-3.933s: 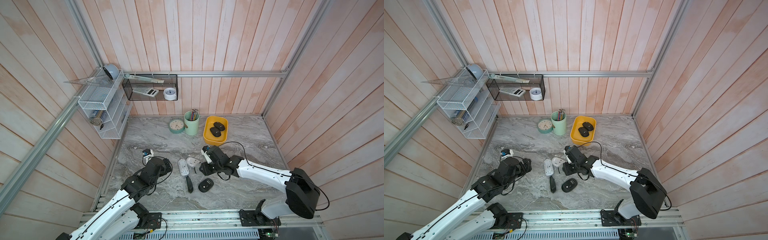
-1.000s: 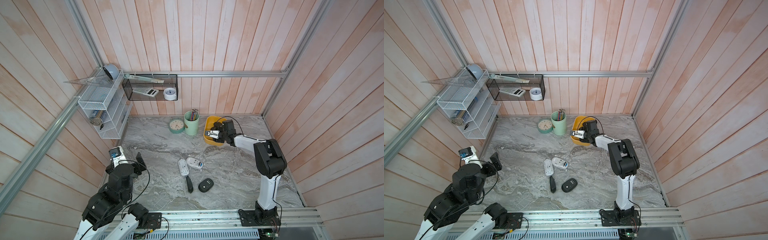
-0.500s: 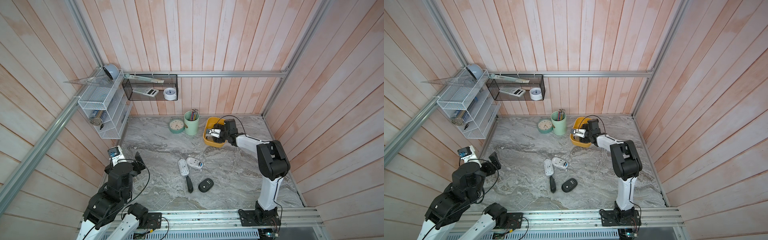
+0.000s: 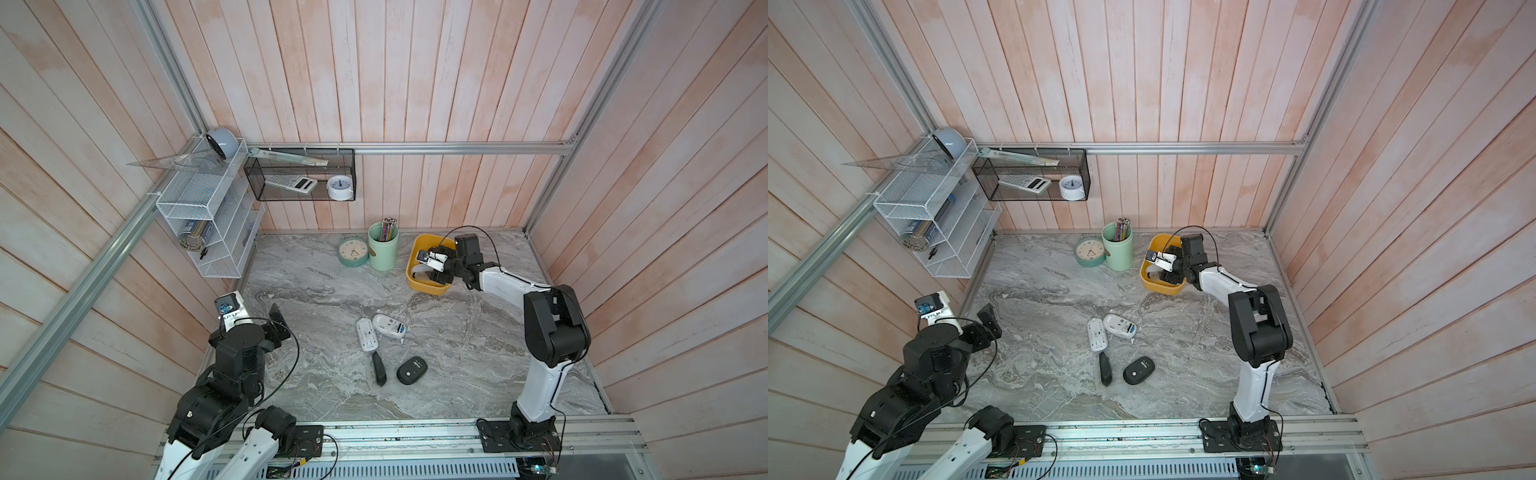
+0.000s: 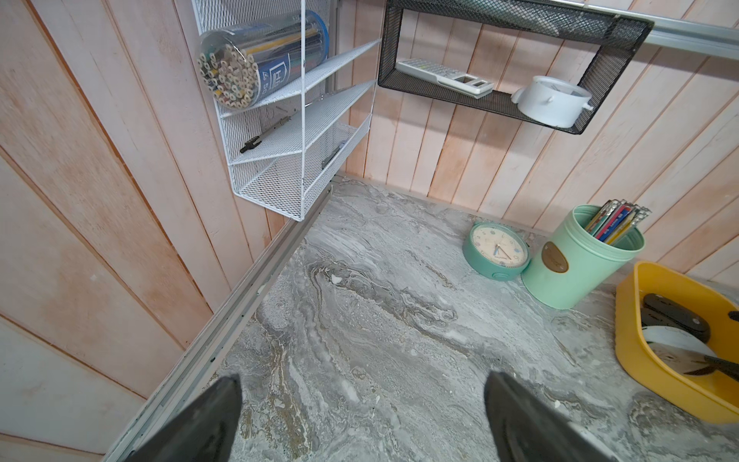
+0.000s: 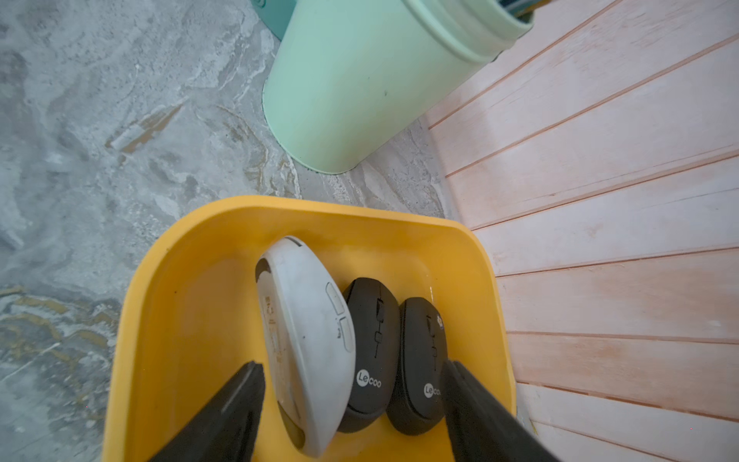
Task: Put the mouse in the storage box
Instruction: Place the mouse in the storage box.
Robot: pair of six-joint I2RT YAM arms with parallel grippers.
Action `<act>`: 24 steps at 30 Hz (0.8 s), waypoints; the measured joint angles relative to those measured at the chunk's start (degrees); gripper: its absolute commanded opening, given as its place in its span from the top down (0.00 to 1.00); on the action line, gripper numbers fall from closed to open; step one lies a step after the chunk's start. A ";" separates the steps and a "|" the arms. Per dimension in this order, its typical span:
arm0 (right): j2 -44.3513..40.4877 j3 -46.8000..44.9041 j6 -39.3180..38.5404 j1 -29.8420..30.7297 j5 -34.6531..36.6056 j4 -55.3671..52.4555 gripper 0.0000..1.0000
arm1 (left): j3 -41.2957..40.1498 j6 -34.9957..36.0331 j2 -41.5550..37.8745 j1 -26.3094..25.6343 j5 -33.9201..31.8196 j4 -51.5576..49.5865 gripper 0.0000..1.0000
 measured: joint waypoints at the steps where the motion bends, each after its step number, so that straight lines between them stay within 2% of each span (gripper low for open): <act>1: 0.00 0.63 0.59 0.02 0.04 0.15 0.25 | 0.00 0.02 0.04 0.09 0.04 0.00 0.00; 12: 2.82 6.97 1.51 0.76 5.20 1.05 0.24 | -0.26 0.02 0.07 0.26 0.26 0.22 0.00; 24: 6.45 6.82 -0.48 2.47 8.52 -0.59 0.25 | -0.33 0.02 0.39 0.55 0.98 0.39 0.00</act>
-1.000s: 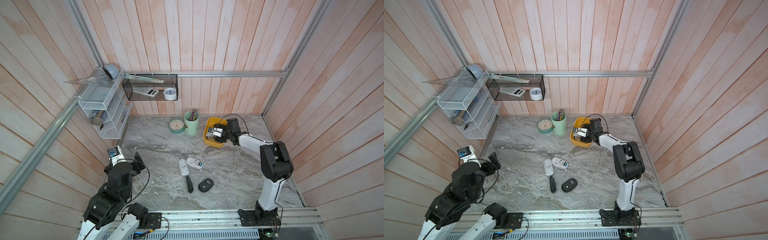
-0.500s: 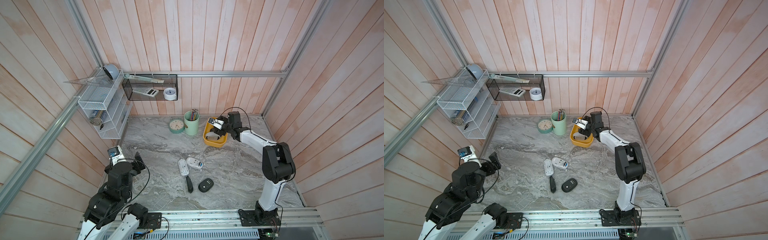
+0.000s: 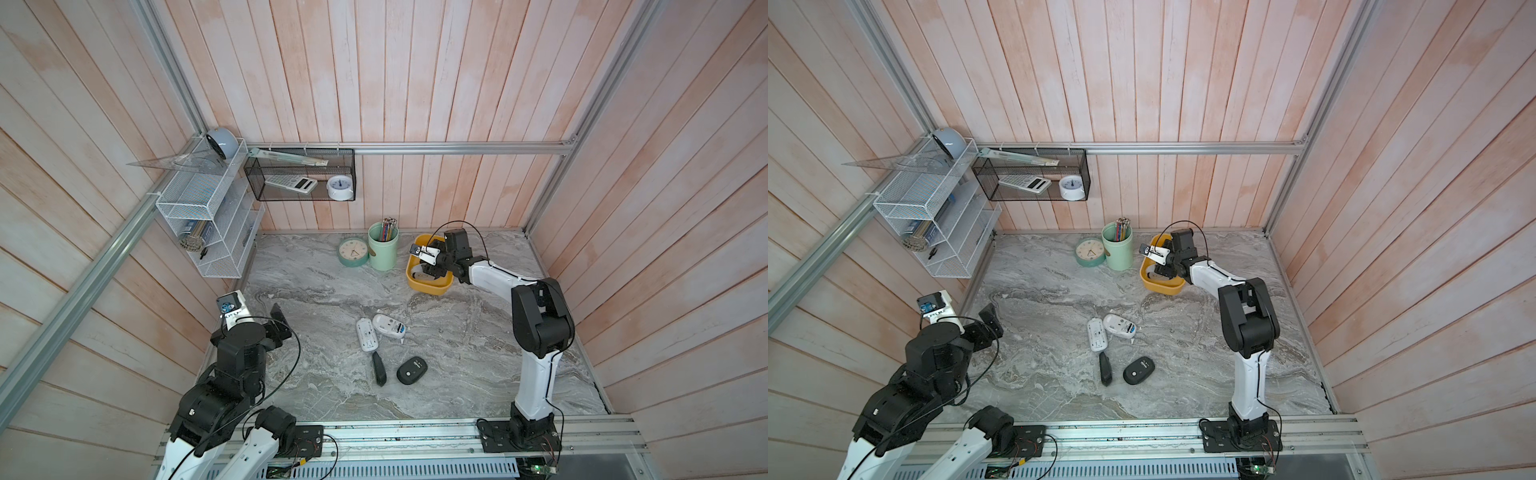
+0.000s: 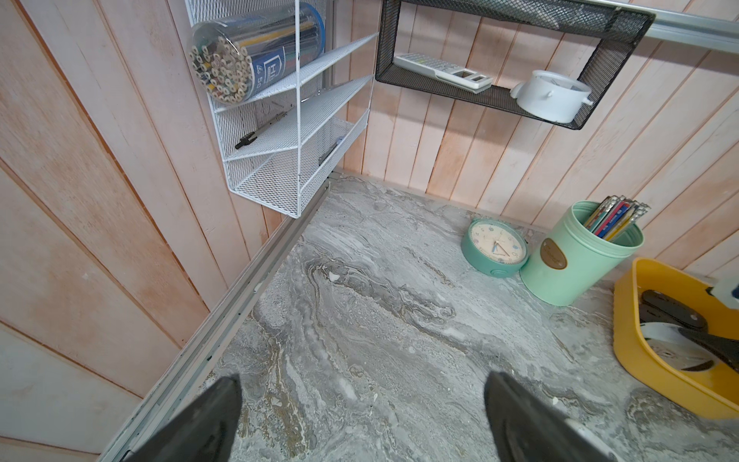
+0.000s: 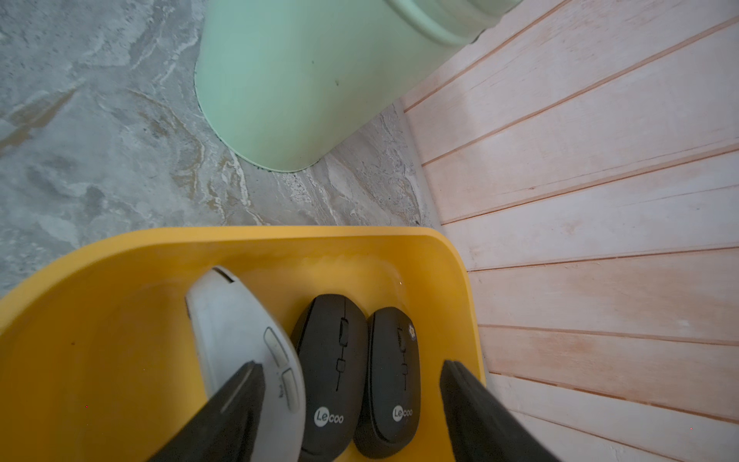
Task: Put the mouse in the storage box
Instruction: Place the mouse in the storage box, then pick up the mouse from the center of the board.
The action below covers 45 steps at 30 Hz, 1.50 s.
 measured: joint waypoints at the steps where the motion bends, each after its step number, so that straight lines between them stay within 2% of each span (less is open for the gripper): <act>1: 0.00 -0.39 -0.07 0.07 0.15 0.02 0.25 | 0.00 0.00 0.04 0.02 0.11 0.00 0.00; 13: -4.02 -7.76 -0.66 0.72 0.98 1.70 0.26 | 0.00 0.04 0.31 0.15 0.52 0.02 0.00; 23: -10.34 -13.35 3.98 1.27 0.92 2.40 0.26 | -0.04 0.42 0.31 0.52 0.57 0.04 0.00; 24: -11.41 -13.77 5.01 1.38 0.94 2.71 0.10 | -0.07 0.42 0.31 0.57 0.63 0.04 0.00; 25: -12.39 -14.08 6.19 1.46 0.98 2.80 0.02 | -0.07 0.42 0.31 0.57 0.76 0.07 0.00; 31: -22.51 -17.46 12.72 4.22 2.43 5.73 0.02 | -0.24 0.57 0.94 0.85 2.32 0.83 0.00; 34: -27.32 -19.67 18.73 7.65 7.89 8.04 0.02 | -0.28 0.85 2.38 0.94 3.45 0.87 0.00; 38: -31.43 -19.89 30.93 11.52 17.35 7.02 0.02 | -0.35 0.92 5.05 1.01 4.98 0.90 0.00; 42: -37.62 -20.33 46.42 11.54 22.43 0.81 0.02 | -0.35 0.87 8.07 1.05 7.41 0.85 0.00; 45: -46.14 -26.80 57.64 9.22 22.36 1.49 0.02 | -0.35 0.79 10.56 1.05 9.01 0.81 0.00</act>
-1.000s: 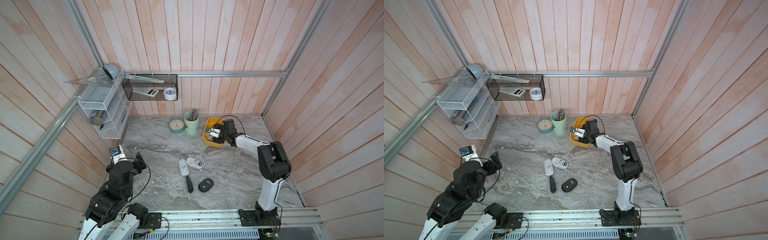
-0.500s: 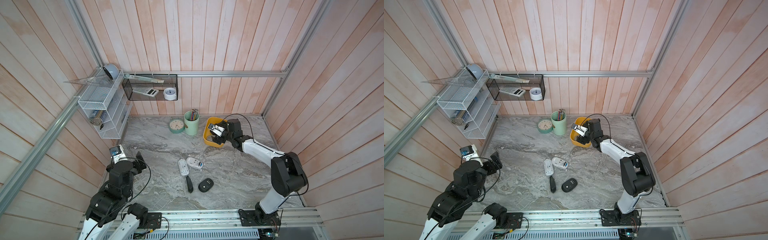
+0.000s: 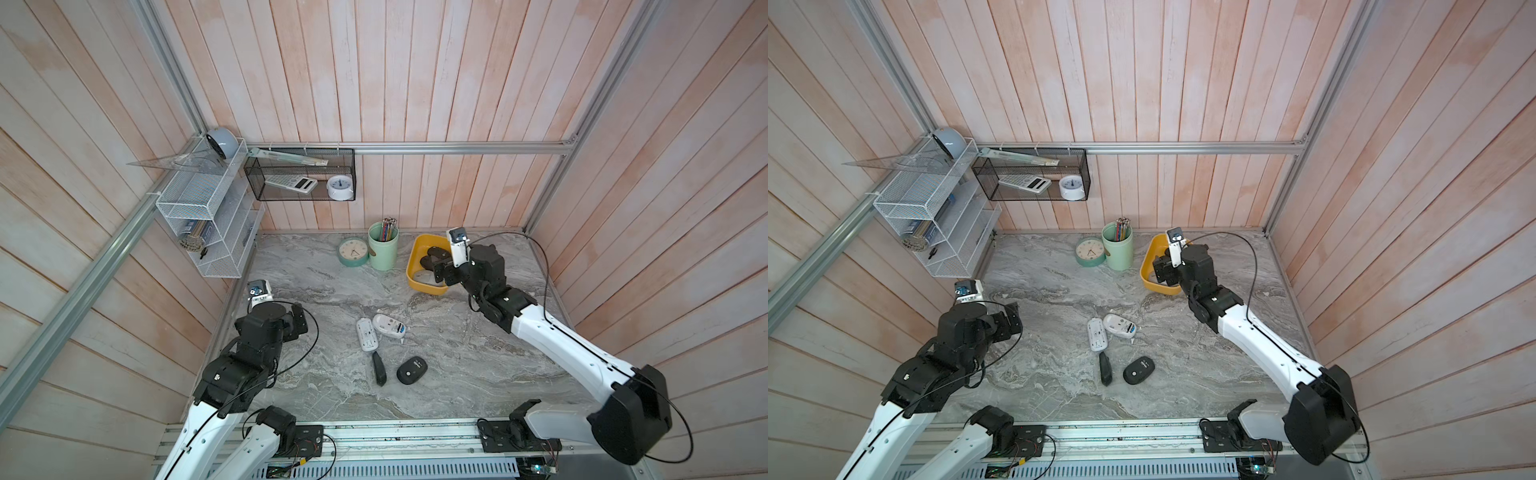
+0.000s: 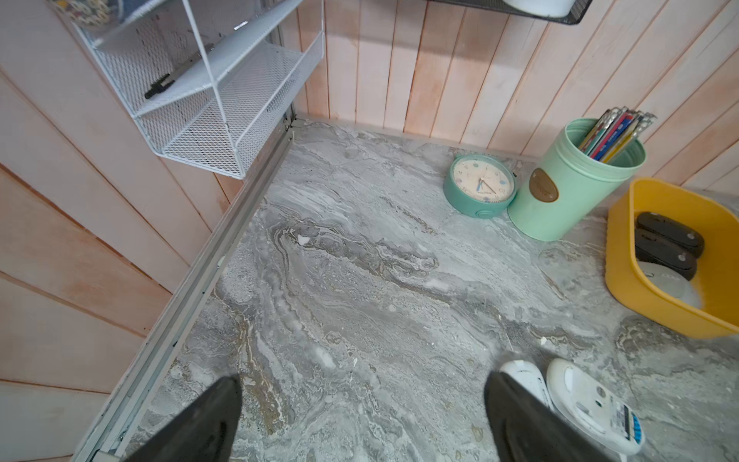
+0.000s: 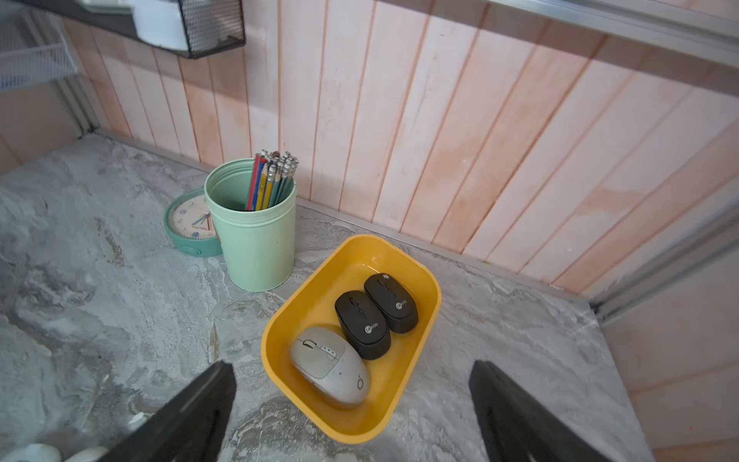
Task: Put the mouse in the storage box
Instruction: Pick up the mouse from the center of the board.
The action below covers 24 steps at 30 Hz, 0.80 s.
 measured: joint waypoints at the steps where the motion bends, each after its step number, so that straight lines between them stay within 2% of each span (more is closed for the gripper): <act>1: -2.97 -2.75 2.97 -1.36 -0.33 0.07 0.02 | 0.00 -0.20 0.61 0.00 0.35 -0.02 0.00; 5: -9.22 -7.65 10.19 -5.25 -0.96 -4.22 0.02 | 0.00 -2.91 2.95 0.00 2.32 -0.55 0.00; 8: -10.27 -7.69 11.96 -5.09 -3.17 -8.20 0.02 | -0.48 -6.78 3.58 0.04 6.05 0.13 0.00; 13: -13.55 -10.38 14.14 -4.66 -8.94 -12.28 0.02 | -5.95 -14.23 4.28 0.04 12.57 4.61 0.00; 15: -13.99 -11.54 14.71 -2.64 -9.88 -13.62 0.02 | -8.57 -17.25 5.92 0.04 15.17 6.82 0.00; 19: -12.52 -12.72 14.51 5.11 -10.03 -15.69 0.02 | -13.60 -22.29 10.25 0.04 20.15 12.20 0.00; 24: -5.92 -12.74 12.59 14.80 -9.35 -15.52 0.02 | -17.59 -26.75 14.53 -1.01 24.06 17.53 0.00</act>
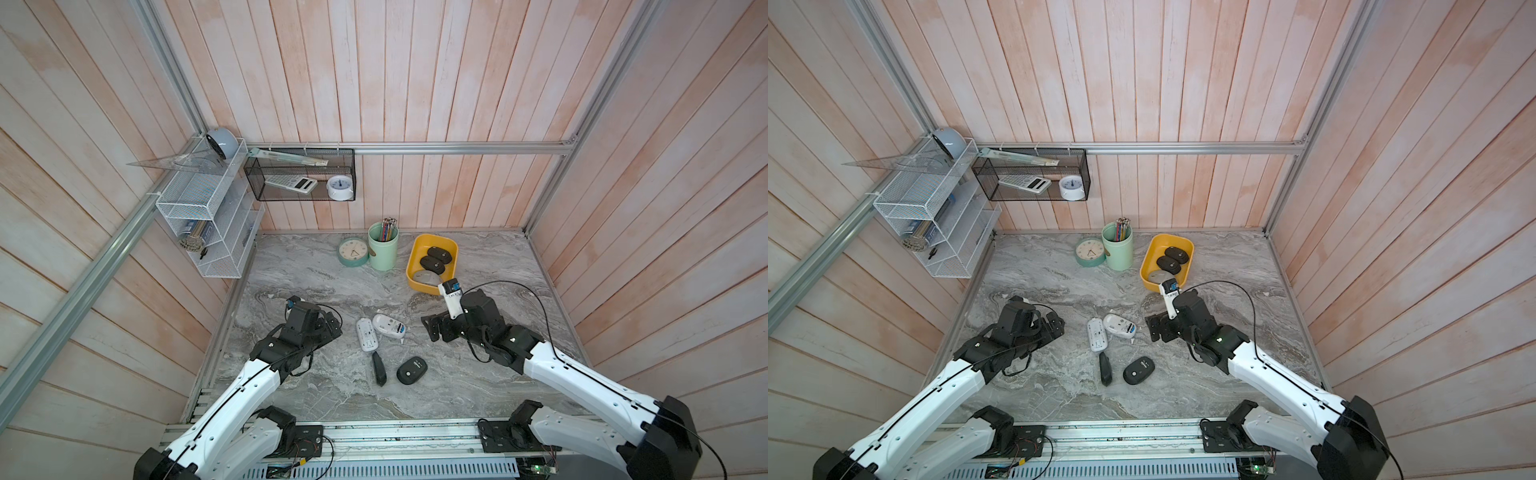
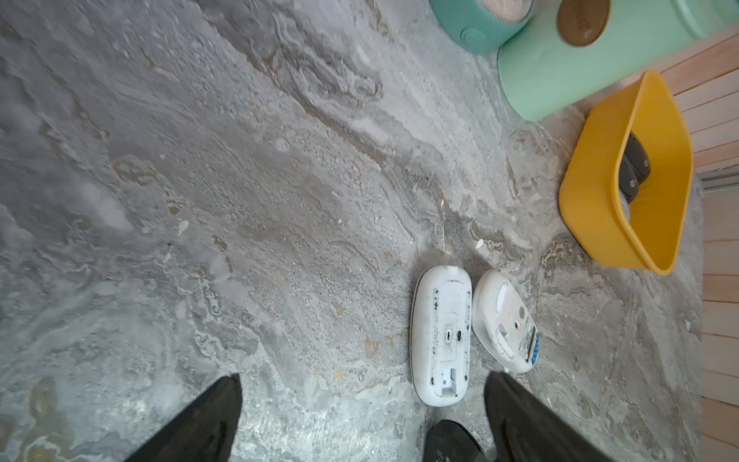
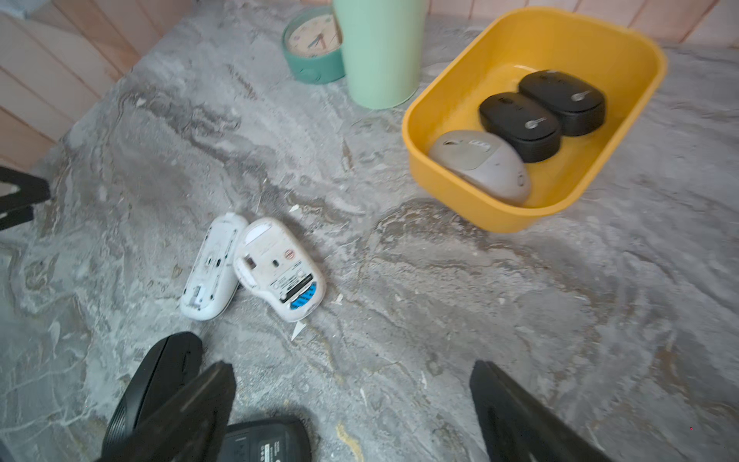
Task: Put the mouse in the storage box
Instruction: Pick up the mouse from the center of the board.
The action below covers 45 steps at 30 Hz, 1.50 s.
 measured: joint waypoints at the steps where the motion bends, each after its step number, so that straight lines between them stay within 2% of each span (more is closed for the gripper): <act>1: 1.99 0.07 -0.57 1.77 0.11 0.11 0.03 | -0.52 -0.66 0.66 -0.46 0.44 1.09 0.00; 8: 16.11 4.48 -3.63 8.66 -0.31 0.24 0.04 | -3.23 -3.34 1.46 -2.40 0.90 5.20 0.00; 14: 24.50 10.80 -5.75 10.56 -1.68 0.70 0.07 | -6.56 -4.83 -4.50 -2.40 -1.77 6.14 0.00; 21: 30.95 15.61 -7.85 10.91 -2.34 -0.24 0.19 | -9.94 -6.29 -13.99 -2.38 -6.14 6.10 0.00; 26: 37.05 23.78 -10.73 10.93 -0.35 -7.61 0.27 | -11.32 -6.32 -17.62 -2.29 -7.72 6.10 0.00; 30: 41.46 29.09 -12.76 11.47 2.21 -11.23 0.27 | -11.41 -6.23 -17.99 -2.27 -8.41 6.14 0.00; 45: 48.83 35.47 -15.37 12.15 7.78 -15.30 0.25 | -11.41 -5.14 -17.97 -1.73 -8.92 6.10 0.00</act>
